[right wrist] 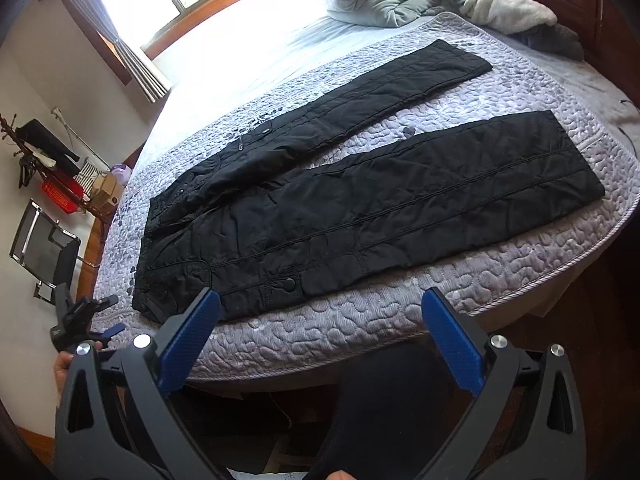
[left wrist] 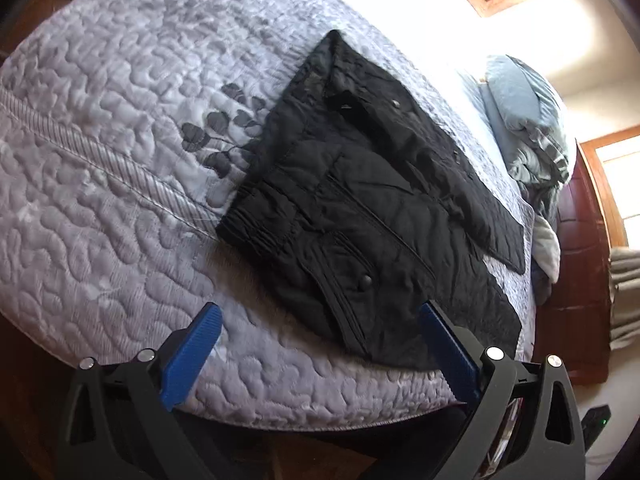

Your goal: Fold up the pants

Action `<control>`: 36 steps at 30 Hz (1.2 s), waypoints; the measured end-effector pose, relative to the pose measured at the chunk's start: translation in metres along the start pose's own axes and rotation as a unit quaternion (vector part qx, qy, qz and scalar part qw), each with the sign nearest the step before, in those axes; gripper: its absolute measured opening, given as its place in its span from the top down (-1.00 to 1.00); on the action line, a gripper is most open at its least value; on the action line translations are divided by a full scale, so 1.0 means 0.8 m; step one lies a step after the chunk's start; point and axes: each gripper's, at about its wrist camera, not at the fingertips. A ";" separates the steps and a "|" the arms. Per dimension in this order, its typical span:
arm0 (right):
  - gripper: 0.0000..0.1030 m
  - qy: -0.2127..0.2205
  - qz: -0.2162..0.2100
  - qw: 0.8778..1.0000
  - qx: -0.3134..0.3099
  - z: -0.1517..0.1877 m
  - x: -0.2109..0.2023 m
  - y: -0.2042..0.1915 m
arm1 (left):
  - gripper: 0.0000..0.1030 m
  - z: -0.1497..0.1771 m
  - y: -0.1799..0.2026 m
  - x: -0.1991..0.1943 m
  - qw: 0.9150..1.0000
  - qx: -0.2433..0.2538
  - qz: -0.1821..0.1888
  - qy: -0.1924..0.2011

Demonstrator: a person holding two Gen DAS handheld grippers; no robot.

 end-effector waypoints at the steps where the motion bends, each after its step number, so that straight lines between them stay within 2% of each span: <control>1: -0.95 -0.002 -0.001 1.000 0.003 -0.002 0.004 0.003 | -0.93 -0.003 -0.008 0.010 1.000 -0.014 0.002 -0.005; 3: -0.95 -0.008 0.006 1.000 0.003 -0.005 0.012 0.009 | -0.92 -0.005 -0.016 0.028 0.999 -0.037 0.024 -0.022; 4: -0.95 -0.010 0.008 1.000 0.003 -0.005 0.016 0.013 | -0.91 -0.009 -0.011 0.039 0.998 -0.036 0.043 -0.021; 5: -0.95 -0.010 0.008 1.000 0.003 -0.006 0.019 0.018 | -0.84 -0.012 -0.005 0.047 0.998 -0.030 0.045 -0.023; 6: -0.95 -0.011 0.009 1.000 0.005 -0.007 0.023 0.023 | -0.59 -0.009 -0.001 0.056 0.998 -0.027 0.038 -0.032; 8: -0.95 -0.013 0.007 1.000 0.012 -0.008 0.030 0.036 | -0.27 -0.009 0.003 0.068 0.998 -0.037 0.036 -0.044; 9: -0.95 -0.014 0.009 1.000 0.013 -0.009 0.034 0.041 | -0.07 -0.010 0.004 0.070 0.998 -0.044 0.033 -0.037; 11: -0.95 -0.024 0.017 0.999 0.018 -0.012 0.047 0.056 | 0.12 -0.010 -0.002 0.073 0.998 -0.054 0.024 -0.029; 14: -0.95 -0.032 0.012 0.998 0.045 -0.018 0.068 0.099 | 0.36 -0.003 -0.015 0.074 0.996 -0.076 0.046 -0.013; 17: -0.89 -0.039 0.004 0.994 0.098 -0.026 0.081 0.163 | 0.60 0.005 -0.017 0.079 0.995 -0.080 0.063 0.003; 19: -0.39 -0.020 0.018 0.991 0.133 -0.034 0.079 0.214 | 0.66 0.009 -0.011 0.078 0.997 -0.063 0.051 0.018; 20: 0.15 -0.018 0.022 0.987 0.160 -0.037 0.078 0.245 | 0.68 0.010 -0.007 0.076 0.997 -0.056 0.044 0.024; 21: 0.20 -0.015 0.017 0.982 0.188 -0.041 0.078 0.274 | 0.68 0.011 -0.005 0.075 0.998 -0.052 0.037 0.027; 22: 0.18 -0.010 0.016 0.976 0.215 -0.044 0.077 0.306 | 0.68 0.011 -0.003 0.076 0.998 -0.049 0.032 0.027; 23: 0.08 -0.007 0.024 0.971 0.238 -0.048 0.076 0.336 | 0.64 0.009 -0.002 0.077 0.998 -0.047 0.026 0.024; 24: -0.14 0.000 0.028 0.964 0.264 -0.051 0.074 0.366 | 0.59 0.008 -0.003 0.078 0.998 -0.052 0.026 0.023; 26: -0.37 0.029 0.019 0.946 0.323 -0.056 0.063 0.422 | 0.51 0.006 -0.005 0.083 0.997 -0.067 0.031 0.021; 28: -0.46 0.045 0.028 0.936 0.347 -0.063 0.058 0.462 | 0.49 0.006 -0.010 0.085 0.996 -0.080 0.038 0.019; 29: -0.62 0.048 0.032 0.932 0.358 -0.066 0.059 0.478 | 0.48 0.005 -0.011 0.085 0.996 -0.083 0.039 0.019; 30: -0.69 0.047 0.032 0.926 0.373 -0.068 0.062 0.493 | 0.48 0.004 -0.012 0.084 0.996 -0.082 0.038 0.020; 31: -0.69 0.048 0.028 0.919 0.391 -0.069 0.066 0.508 | 0.48 0.008 -0.014 0.084 0.996 -0.082 0.033 0.020; 34: -0.64 0.053 0.006 0.912 0.406 -0.073 0.078 0.529 | 0.58 0.011 -0.012 0.081 0.996 -0.086 0.025 0.029; 35: -0.49 0.055 -0.001 0.913 0.404 -0.074 0.083 0.532 | 0.62 0.013 -0.010 0.080 0.995 -0.086 0.021 0.037; 36: -0.20 0.054 -0.005 0.915 0.400 -0.076 0.088 0.533 | 0.65 0.015 -0.010 0.077 0.995 -0.084 0.017 0.044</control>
Point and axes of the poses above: each gripper's, at about its wrist camera, not at the fingertips, and x roughly the way its jaws point, y to its right, z to its underside, and after that the axes turned 3 degrees about -y, right-handed
